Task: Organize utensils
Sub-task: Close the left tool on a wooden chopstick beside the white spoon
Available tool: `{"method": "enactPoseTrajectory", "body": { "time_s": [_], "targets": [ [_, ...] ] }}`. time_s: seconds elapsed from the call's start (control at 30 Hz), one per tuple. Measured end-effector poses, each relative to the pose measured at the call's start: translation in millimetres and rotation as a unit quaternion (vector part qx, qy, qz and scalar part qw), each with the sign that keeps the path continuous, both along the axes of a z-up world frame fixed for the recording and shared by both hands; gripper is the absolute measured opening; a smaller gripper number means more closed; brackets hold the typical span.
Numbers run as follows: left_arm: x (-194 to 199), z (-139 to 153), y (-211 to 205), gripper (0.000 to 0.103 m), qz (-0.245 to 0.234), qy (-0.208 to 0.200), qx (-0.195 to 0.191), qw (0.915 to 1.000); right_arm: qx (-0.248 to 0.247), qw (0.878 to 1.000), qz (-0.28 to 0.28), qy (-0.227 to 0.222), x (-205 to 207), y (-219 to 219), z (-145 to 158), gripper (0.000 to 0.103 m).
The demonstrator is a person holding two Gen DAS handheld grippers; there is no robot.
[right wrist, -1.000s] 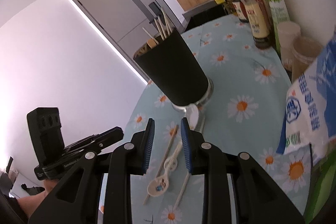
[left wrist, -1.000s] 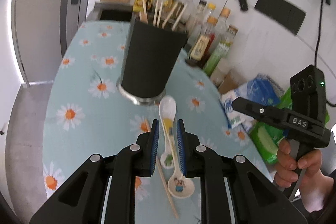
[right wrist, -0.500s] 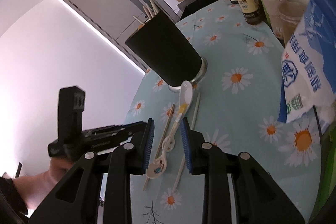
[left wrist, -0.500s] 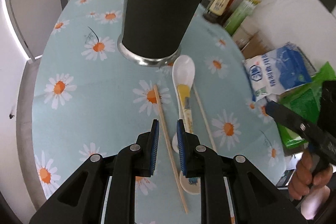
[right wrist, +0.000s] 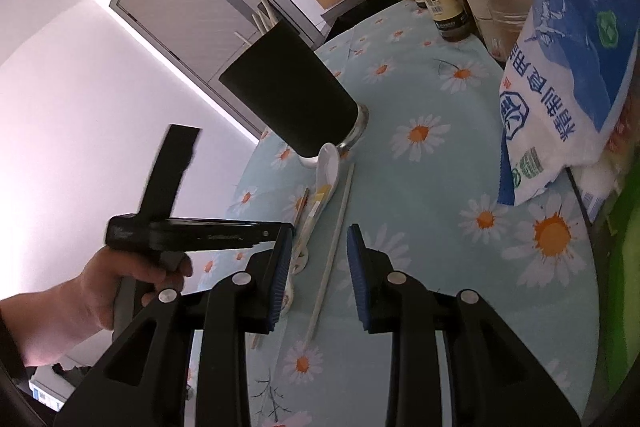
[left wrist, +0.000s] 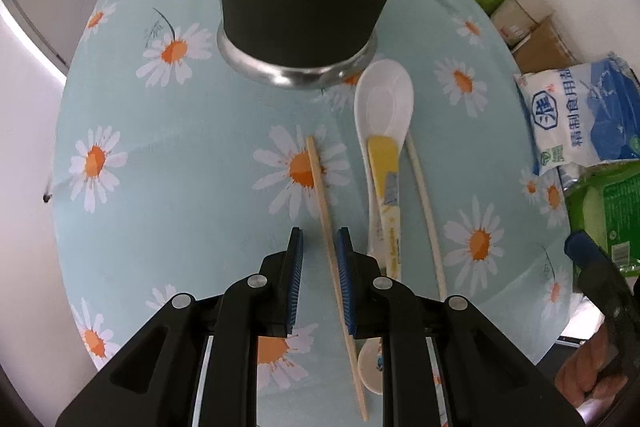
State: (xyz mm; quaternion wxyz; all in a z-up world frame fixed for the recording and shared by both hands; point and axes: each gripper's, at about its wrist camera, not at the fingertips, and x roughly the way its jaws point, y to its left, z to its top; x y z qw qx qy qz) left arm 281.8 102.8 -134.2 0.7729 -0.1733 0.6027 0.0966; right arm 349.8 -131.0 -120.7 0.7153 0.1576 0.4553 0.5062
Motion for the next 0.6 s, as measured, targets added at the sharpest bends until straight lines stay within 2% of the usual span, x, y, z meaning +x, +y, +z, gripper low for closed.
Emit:
{"method": "enactPoseTrajectory", "body": {
  "time_s": [0.3,0.43,0.5,0.6],
  "targets": [
    [19.6,-4.2,-2.5,0.016,0.013,0.069,-0.013,0.9974,0.021,0.999,0.009,0.024,0.3,2.2,-5.2,0.030],
    [27.0,-5.8,-4.7,0.011,0.016,0.086,-0.004,0.9962,0.024,0.999,0.020,0.029,0.4,5.0,-6.6,0.030],
    [33.4,-7.2,-3.6,0.005,0.021,0.093,0.003,0.9954,0.021,0.999,0.025,0.033,1.1,6.3,-8.4,0.030],
    [35.1,-8.2,-1.4,0.004,0.025,0.088,0.000,0.9958,-0.002,0.999,0.024,0.030,2.1,9.5,-11.2,0.030]
  ]
}}
